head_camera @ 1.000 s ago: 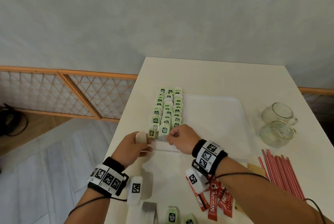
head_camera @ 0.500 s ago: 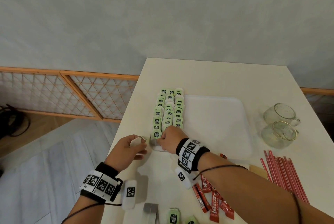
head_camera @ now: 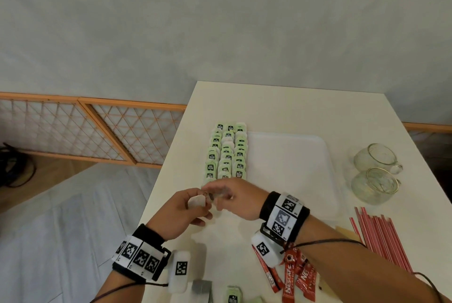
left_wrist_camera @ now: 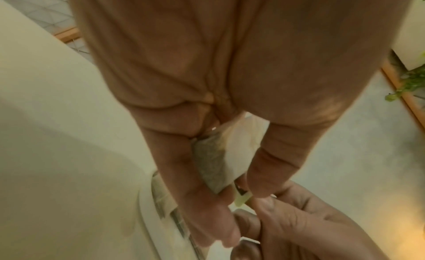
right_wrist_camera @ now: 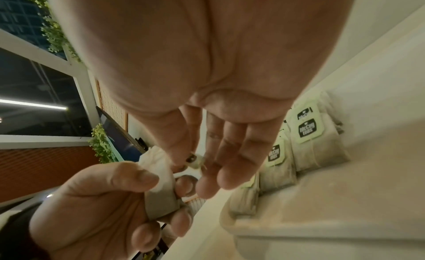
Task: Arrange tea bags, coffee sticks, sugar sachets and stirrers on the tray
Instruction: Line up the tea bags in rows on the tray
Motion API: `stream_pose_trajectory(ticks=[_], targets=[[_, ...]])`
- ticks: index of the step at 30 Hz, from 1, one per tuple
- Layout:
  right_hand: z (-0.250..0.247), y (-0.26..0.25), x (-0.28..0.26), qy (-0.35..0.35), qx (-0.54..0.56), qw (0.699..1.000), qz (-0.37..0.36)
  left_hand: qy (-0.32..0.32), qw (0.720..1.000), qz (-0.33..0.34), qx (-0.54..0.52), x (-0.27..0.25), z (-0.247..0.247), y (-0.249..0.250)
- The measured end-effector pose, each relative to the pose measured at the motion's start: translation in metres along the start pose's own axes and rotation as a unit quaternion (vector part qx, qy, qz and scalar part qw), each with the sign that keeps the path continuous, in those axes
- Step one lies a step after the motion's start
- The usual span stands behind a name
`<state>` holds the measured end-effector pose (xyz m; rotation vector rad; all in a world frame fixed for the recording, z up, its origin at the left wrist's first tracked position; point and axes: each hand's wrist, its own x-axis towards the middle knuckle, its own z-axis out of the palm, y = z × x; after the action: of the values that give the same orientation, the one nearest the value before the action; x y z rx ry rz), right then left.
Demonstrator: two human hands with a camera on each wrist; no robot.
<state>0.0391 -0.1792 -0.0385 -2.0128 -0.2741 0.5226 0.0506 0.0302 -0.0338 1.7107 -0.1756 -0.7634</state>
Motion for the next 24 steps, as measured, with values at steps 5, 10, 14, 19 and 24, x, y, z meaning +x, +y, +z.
stream_pose_trajectory(ticks=[5,10,14,19,24], targets=[[-0.003,0.012,-0.011,0.066,0.023,0.998,0.011,-0.013,0.998,-0.023,-0.058,0.002,0.01,0.005],[-0.008,0.021,-0.024,0.116,0.049,0.991,0.047,0.013,0.993,-0.058,-0.105,0.008,0.015,0.003],[-0.011,0.023,-0.029,0.125,0.095,0.986,0.046,0.034,0.988,-0.052,-0.143,0.012,0.019,0.003],[-0.01,0.017,-0.032,0.11,0.161,0.98,0.039,0.041,0.974,-0.046,-0.218,0.015,0.023,0.006],[-0.003,0.01,-0.028,0.102,0.183,0.977,0.03,0.036,0.968,-0.056,-0.241,0.016,0.028,0.011]])
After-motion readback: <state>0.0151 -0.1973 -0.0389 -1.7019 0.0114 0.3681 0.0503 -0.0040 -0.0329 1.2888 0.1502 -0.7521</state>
